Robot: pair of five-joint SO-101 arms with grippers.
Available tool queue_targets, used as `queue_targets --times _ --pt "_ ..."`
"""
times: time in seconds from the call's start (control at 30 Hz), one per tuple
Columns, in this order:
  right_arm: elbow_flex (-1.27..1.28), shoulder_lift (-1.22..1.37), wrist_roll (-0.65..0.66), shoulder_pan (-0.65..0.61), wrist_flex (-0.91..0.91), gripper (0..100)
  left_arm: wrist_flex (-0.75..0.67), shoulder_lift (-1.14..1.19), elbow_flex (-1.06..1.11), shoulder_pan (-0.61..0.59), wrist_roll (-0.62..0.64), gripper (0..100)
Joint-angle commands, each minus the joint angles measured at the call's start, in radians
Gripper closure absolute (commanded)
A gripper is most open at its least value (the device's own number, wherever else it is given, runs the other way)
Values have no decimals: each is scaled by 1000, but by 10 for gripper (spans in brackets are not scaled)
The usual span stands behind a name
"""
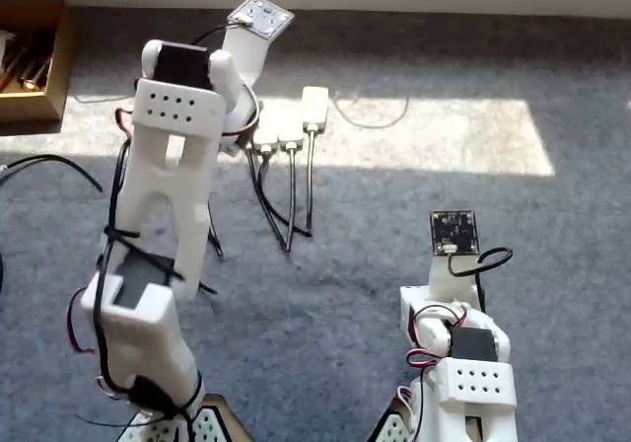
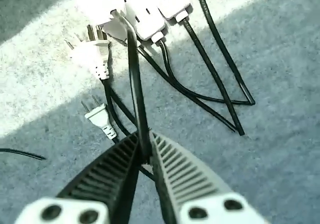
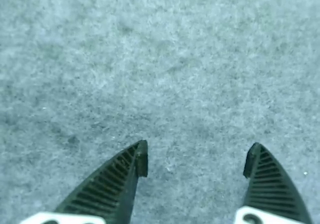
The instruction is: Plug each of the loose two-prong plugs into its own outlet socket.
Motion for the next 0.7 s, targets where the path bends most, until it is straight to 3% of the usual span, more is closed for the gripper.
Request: queue_targets --times 0.0,0.1,0.27,0.37,0.5,0.67 --pt "-2 -12 11 -7 -16 697 9 -298 148 53 -14 997" --pt "-2 -12 11 -7 -16 697 8 -438 231 54 -15 997" --pt "-2 -12 11 -7 -16 697 -44 -426 314 -36 -8 995" --pt "-2 -12 11 -7 -16 697 -186 -352 406 -73 54 985" --pt "-2 -12 11 -7 -16 697 -370 -173 467 -76 161 860" --pt "-2 -12 11 -7 -16 697 -446 65 386 -76 311 847"
